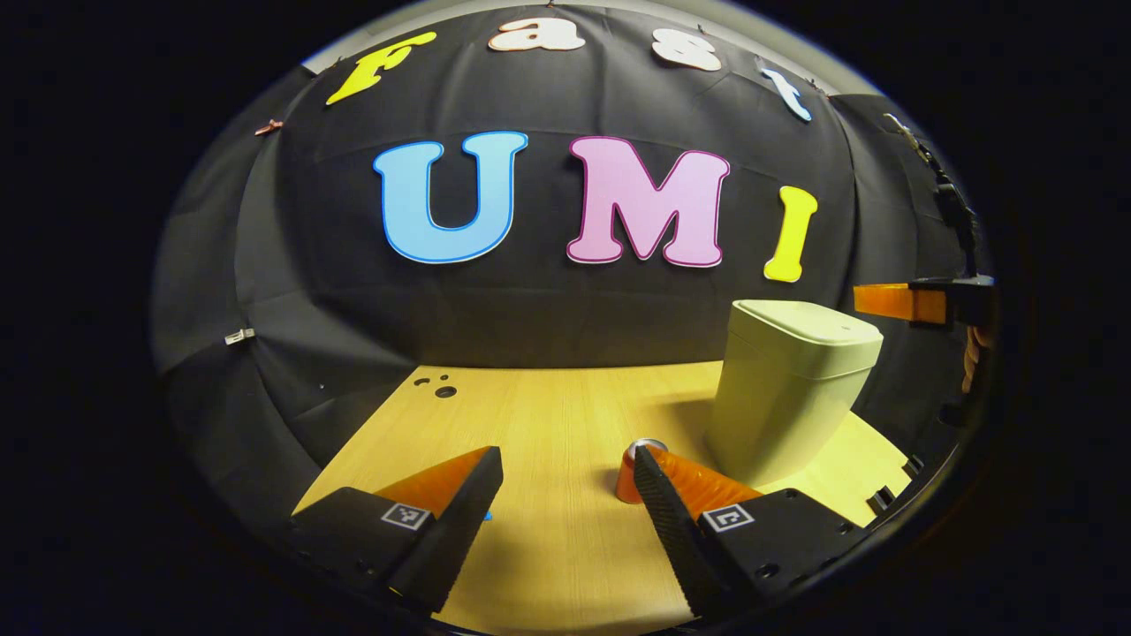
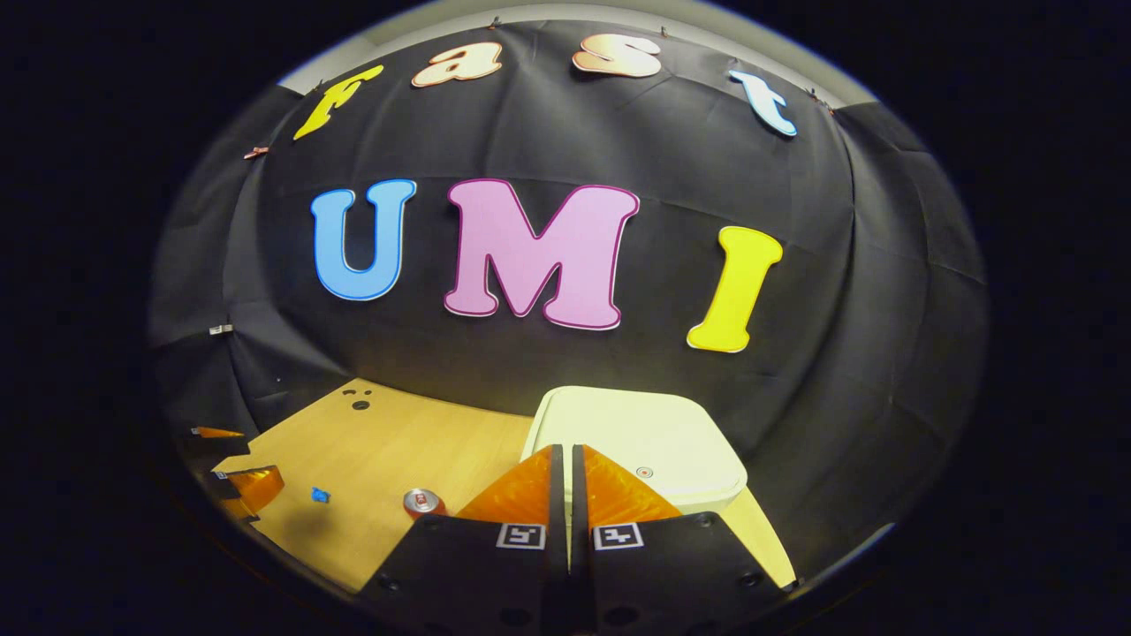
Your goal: Press the lid of the desktop garbage bin to open it, pick up the crumpled paper on the desktop and throw it into the bin, then pick up the pop can on the desktop and drop it into the bin, and finally close the garbage bin lid.
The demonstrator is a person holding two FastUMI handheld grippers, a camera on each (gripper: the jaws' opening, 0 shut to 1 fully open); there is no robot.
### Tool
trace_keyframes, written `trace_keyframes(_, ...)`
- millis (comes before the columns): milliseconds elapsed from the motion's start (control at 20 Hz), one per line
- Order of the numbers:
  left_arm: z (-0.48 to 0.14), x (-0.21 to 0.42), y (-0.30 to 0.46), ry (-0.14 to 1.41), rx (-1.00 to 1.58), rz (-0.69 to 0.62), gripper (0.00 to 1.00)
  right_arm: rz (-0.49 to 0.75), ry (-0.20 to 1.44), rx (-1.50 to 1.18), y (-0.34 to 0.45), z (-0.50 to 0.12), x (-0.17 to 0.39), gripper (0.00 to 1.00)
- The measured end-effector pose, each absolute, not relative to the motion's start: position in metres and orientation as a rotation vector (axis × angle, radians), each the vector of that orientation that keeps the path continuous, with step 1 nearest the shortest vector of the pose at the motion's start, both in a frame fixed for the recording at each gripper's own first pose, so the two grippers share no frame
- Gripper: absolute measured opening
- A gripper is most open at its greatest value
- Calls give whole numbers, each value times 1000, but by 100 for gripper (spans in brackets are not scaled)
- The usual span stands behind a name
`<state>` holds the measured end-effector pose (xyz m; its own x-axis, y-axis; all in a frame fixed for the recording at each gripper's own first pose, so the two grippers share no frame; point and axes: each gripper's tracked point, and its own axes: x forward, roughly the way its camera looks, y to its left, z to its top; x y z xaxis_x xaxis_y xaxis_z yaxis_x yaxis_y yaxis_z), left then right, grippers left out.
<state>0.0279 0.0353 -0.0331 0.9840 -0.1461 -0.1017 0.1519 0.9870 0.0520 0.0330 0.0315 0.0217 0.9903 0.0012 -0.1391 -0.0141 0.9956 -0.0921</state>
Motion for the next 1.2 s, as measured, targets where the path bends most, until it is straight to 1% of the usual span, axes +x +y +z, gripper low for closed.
trace_keyframes(350, -39, 26, 38, 116, 59, -109, 96, -54, 159, -79, -10, 22, 64, 5)
trace_keyframes(550, -44, 25, 37, 139, 53, -86, 96, -61, 178, -58, -22, 12, 76, 5)
trace_keyframes(700, -47, 24, 35, 146, 50, -72, 96, -60, 205, -59, -28, -1, 80, 5)
trace_keyframes(750, -48, 24, 34, 149, 49, -70, 96, -65, 210, -60, -31, -5, 79, 8)
trace_keyframes(800, -49, 24, 33, 149, 51, -68, 96, -59, 215, -53, -30, -8, 80, 5)
trace_keyframes(1000, -49, 26, 33, 151, 50, -65, 96, -52, 251, -21, -29, -25, 77, 5)
trace_keyframes(1050, -48, 27, 34, 152, 50, -67, 96, -54, 257, -4, -29, -29, 81, 9)
trace_keyframes(1100, -51, 28, 34, 157, 48, -68, 96, -56, 248, 13, -30, -26, 80, 5)
trace_keyframes(1200, -53, 29, 35, 167, 45, -72, 96, -54, 251, 13, -28, -27, 77, 5)
